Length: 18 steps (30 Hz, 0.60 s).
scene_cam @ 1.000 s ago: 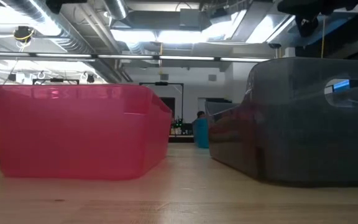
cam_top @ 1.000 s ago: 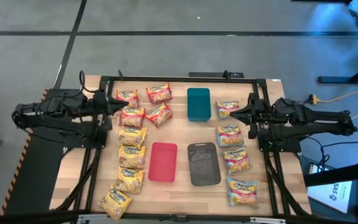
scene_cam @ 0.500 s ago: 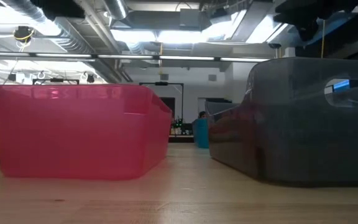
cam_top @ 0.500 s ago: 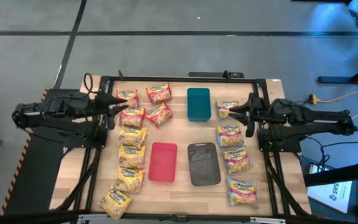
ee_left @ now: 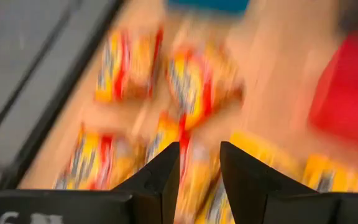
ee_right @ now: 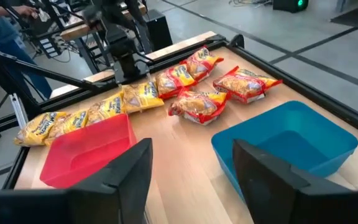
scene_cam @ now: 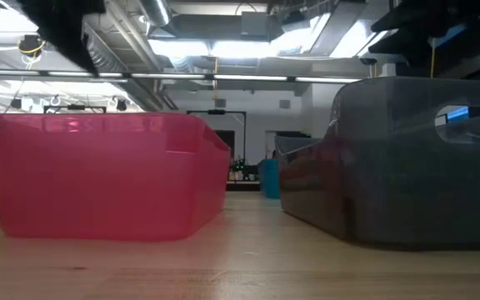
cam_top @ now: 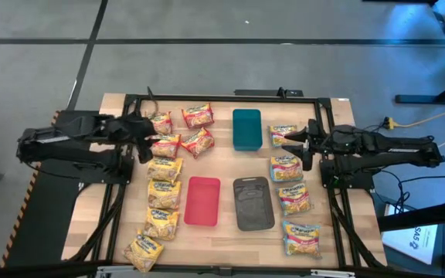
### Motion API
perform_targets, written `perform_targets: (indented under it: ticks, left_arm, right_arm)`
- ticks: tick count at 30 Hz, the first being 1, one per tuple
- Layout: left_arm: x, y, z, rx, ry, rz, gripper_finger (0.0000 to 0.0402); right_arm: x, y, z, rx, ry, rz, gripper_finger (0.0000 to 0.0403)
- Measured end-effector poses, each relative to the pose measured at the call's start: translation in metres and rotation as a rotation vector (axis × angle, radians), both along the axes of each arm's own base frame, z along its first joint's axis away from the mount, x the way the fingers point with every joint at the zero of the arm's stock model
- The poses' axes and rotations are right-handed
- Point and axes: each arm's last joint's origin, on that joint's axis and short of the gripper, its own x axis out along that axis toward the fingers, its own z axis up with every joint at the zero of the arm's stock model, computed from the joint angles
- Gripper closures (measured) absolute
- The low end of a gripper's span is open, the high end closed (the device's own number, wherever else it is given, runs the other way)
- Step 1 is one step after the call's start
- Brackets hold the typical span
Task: Sort Maruchan noodles
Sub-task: Put the red bag into the red bin
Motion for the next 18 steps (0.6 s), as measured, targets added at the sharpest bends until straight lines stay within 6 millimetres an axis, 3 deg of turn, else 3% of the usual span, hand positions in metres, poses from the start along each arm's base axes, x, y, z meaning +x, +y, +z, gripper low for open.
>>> perform_targets:
  ticks: [4, 10, 18]
  left_arm:
    - [0.01, 0.008, -0.013, -0.065, 0.189, 0.013, 0.0292]
    - [0.027, 0.023, -0.035, -0.118, 0.325, 0.012, 0.0292]
    - [0.045, 0.043, -0.069, -0.176, 0.338, 0.04, 0.0292]
  right_arm:
    - [0.0, 0.0, 0.0, 0.0, 0.003, 0.002, 0.0178]
    - [0.0, 0.0, 0.0, -0.001, 0.003, 0.004, 0.0178]
    - [0.0, 0.001, 0.0, 0.01, 0.003, 0.036, 0.0178]
